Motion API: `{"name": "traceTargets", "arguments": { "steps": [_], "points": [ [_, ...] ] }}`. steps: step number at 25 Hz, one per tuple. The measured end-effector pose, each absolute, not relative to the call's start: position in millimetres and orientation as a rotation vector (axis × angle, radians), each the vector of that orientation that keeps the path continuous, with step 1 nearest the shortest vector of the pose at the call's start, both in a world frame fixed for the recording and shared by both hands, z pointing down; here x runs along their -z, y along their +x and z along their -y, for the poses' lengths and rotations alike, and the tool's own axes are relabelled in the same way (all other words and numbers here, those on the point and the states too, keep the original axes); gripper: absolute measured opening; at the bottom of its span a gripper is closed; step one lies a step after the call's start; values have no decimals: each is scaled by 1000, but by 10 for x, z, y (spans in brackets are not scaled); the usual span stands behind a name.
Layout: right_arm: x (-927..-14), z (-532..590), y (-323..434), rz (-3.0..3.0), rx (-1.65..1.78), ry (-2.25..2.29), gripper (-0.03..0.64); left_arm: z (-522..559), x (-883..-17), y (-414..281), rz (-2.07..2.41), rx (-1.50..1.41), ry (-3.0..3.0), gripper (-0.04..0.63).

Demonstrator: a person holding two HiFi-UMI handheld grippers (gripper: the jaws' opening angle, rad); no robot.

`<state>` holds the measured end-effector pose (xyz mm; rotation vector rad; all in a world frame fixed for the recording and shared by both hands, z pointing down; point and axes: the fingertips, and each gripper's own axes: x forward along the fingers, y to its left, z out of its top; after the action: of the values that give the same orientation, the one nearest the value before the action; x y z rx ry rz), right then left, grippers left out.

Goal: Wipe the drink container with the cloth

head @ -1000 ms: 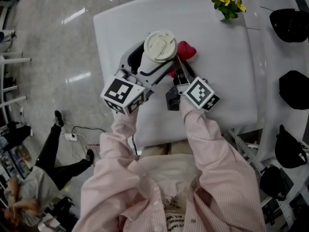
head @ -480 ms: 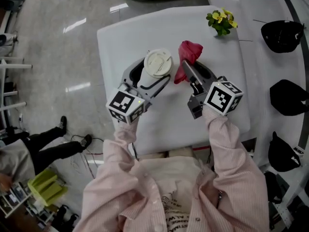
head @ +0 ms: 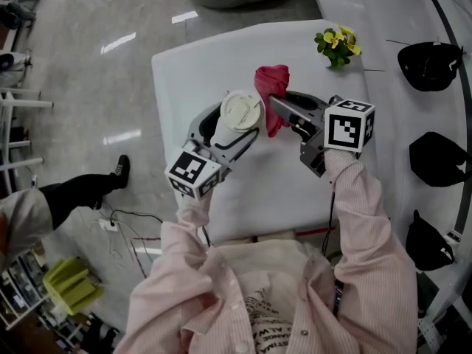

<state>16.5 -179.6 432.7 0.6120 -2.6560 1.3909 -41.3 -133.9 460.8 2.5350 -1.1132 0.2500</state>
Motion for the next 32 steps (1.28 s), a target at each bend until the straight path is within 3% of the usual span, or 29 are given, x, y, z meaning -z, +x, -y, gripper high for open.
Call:
{"name": "traceTargets", "arguments": {
  "steps": [23, 32],
  "points": [
    [-4818, 1911, 8, 2480, -1891, 301, 46, 1337, -4615, -411, 1110, -258, 2537, 383],
    [-5069, 1902, -88, 2408, -1895, 309, 46, 1332, -4618, -406, 1110, -270, 2544, 383]
  ]
}}
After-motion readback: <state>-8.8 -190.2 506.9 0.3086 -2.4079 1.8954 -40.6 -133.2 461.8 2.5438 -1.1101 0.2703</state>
